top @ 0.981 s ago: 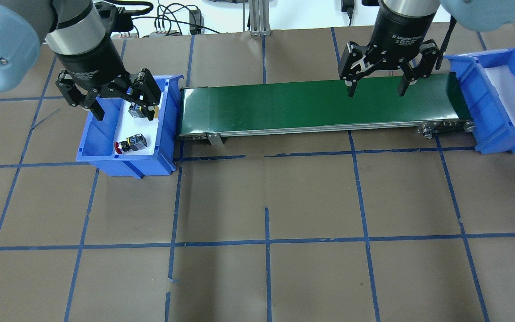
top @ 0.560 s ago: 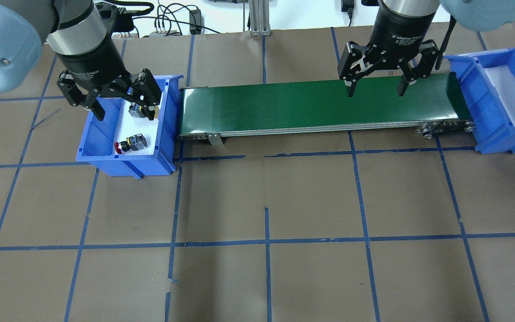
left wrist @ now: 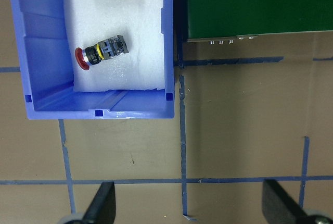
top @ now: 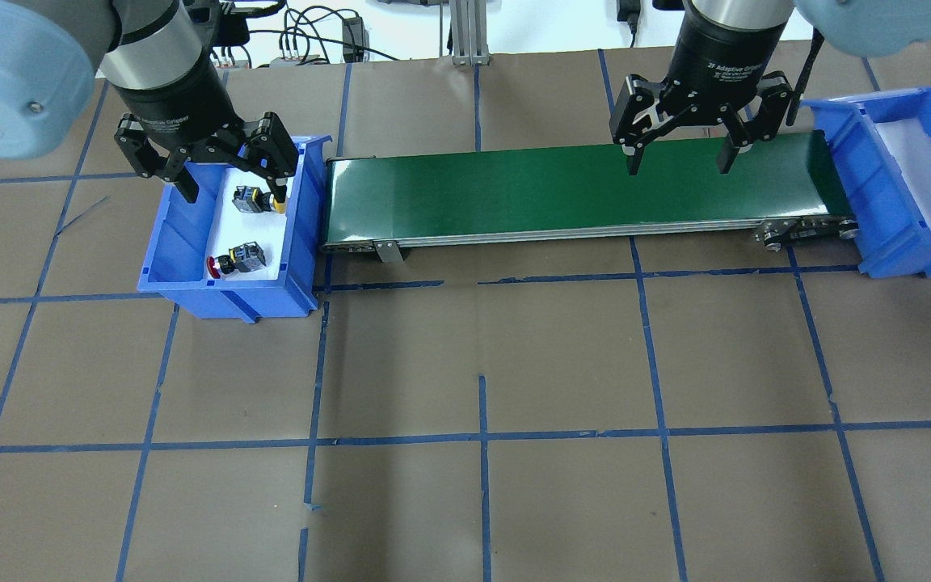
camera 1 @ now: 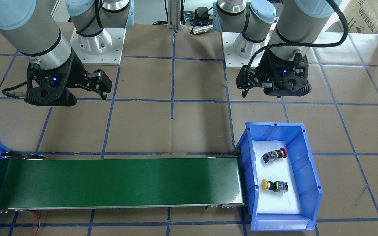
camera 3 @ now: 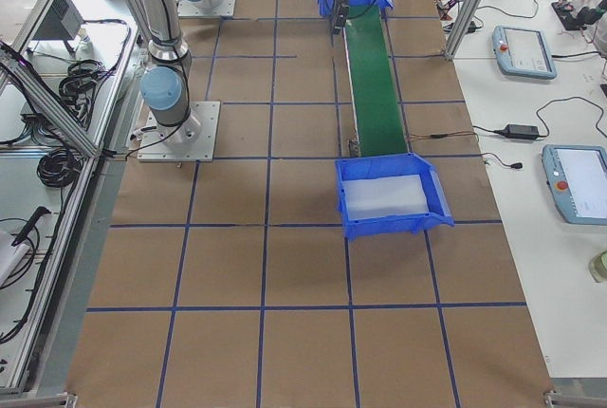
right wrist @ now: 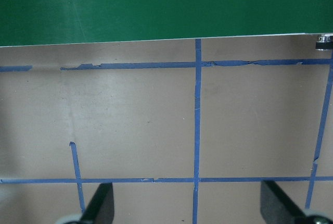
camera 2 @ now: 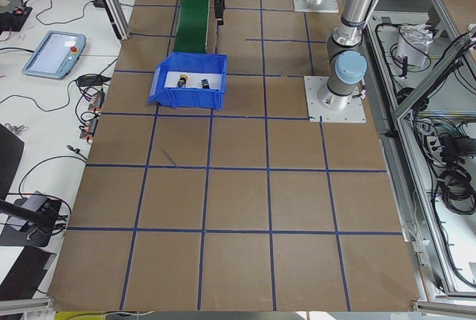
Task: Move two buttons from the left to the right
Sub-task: 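Lower the left gripper into the blue bin over the yellow-capped button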
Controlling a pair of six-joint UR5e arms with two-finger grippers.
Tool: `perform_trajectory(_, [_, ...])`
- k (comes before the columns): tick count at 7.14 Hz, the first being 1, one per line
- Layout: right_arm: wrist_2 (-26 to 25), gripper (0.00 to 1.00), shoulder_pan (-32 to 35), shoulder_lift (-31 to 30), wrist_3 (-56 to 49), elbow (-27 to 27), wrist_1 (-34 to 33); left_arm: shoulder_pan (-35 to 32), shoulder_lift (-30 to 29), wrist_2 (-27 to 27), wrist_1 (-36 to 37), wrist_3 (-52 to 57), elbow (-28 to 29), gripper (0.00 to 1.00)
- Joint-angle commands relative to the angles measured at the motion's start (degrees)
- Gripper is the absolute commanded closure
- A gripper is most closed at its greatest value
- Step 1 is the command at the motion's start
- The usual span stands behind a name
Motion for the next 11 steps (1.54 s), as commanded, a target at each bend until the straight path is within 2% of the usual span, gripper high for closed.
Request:
perform_trajectory(1, [-0.53, 0.00, -0.09, 0.00, -0.17, 0.00, 0.13, -0.15, 0.30, -2.79, 1.01, -0.33, -0.60, 0.00])
perform_trajectory(11, [0.17, 0.00, 0.00, 0.00, -0.17, 0.00, -0.22, 0.55, 0.12, -1.40, 0.66, 0.37, 0.90, 0.00])
